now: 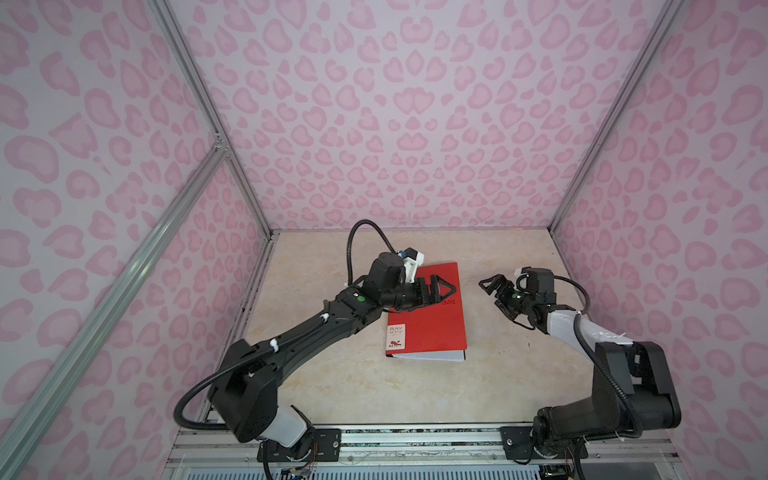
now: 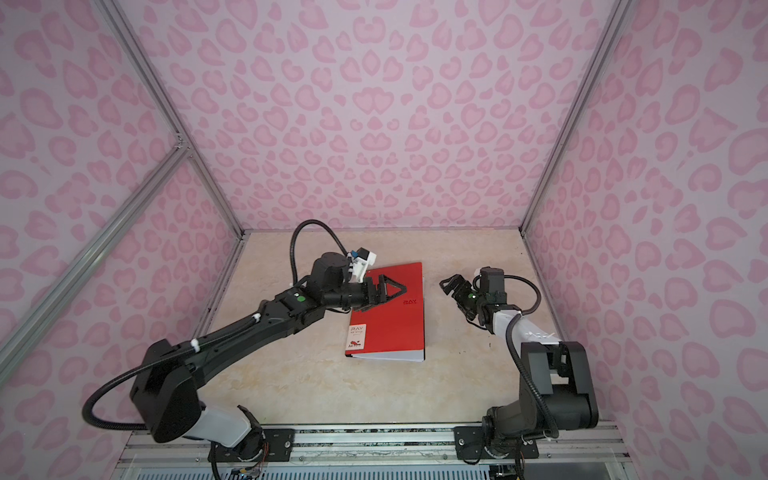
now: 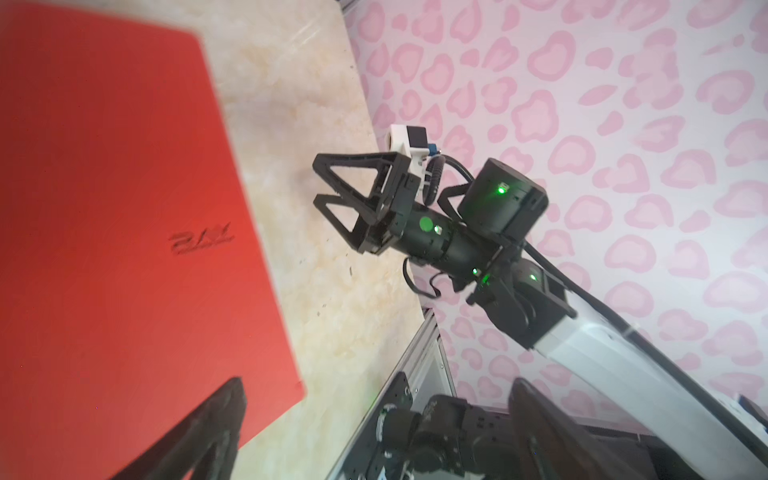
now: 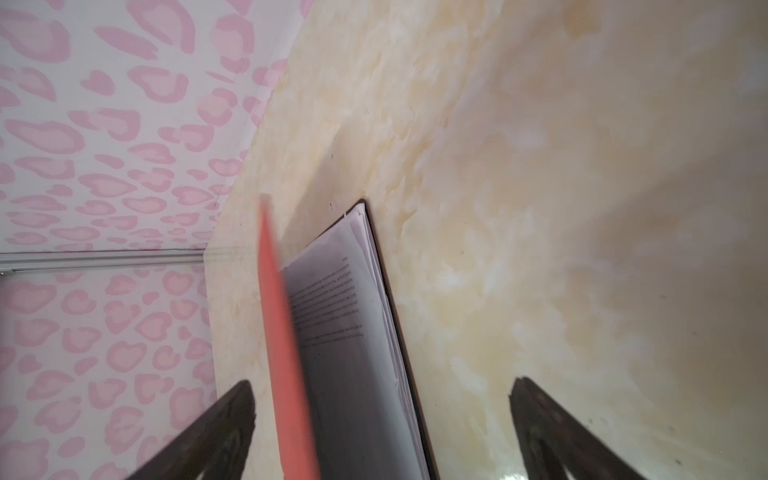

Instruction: Put the files into the folder

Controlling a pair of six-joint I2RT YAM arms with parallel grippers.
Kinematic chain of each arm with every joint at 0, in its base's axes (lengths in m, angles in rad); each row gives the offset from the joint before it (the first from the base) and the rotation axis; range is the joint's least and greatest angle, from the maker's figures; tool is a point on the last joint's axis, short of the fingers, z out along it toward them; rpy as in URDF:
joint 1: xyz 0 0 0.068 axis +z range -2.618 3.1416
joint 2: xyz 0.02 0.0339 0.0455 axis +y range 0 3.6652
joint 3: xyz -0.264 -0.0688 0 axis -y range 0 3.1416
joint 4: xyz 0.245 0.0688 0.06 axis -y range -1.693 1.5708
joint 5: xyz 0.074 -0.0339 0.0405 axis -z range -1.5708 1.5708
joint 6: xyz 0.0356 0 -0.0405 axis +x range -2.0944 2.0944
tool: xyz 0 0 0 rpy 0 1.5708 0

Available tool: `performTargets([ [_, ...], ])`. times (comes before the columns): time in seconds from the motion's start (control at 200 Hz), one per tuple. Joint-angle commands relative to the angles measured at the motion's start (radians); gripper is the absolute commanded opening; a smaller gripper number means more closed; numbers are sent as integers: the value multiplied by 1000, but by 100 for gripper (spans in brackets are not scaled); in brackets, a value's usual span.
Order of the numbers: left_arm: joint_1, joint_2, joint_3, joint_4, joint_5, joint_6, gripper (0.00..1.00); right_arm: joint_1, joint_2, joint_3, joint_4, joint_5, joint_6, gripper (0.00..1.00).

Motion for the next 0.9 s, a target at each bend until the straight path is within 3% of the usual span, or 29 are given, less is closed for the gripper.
performTargets([
  [0.0,-4,-3,33,5,-18,15,99,-10,-62,4,-90,19,-67,97],
  [0.105,35,-94,43,-122,-130,132,98,-21,-126,29,-180,49,-156,97],
  [0.21,124,-265,-53,-184,-301,208,99,-26,-210,52,-294,198,-237,97],
  [0.365,236,-525,-230,-263,-769,328,97,-52,-325,29,-350,507,-286,97],
  [0.41,243,-589,-309,-236,-945,369,97,-68,-363,-20,-276,541,-313,97],
  [0.455,258,-642,-386,-202,-1103,391,97,-95,-397,-74,-184,486,-405,97],
  [0.51,293,-690,-471,-160,-1222,420,97,-96,-438,-156,-69,538,-492,97],
  [0.575,353,-721,-551,-139,-1288,406,97,-97,-478,-298,131,601,-550,97],
  [0.705,452,-684,-670,-63,-1305,363,97,-97,-456,-562,617,613,-696,98],
  [0.77,458,-632,-719,20,-1394,370,97,-100,-369,-589,721,671,-660,98],
  [0.845,464,-574,-735,101,-1485,373,97,-98,-256,-589,841,618,-694,98],
  [0.895,468,-542,-752,225,-1501,453,97,-93,-179,-579,933,600,-717,98],
])
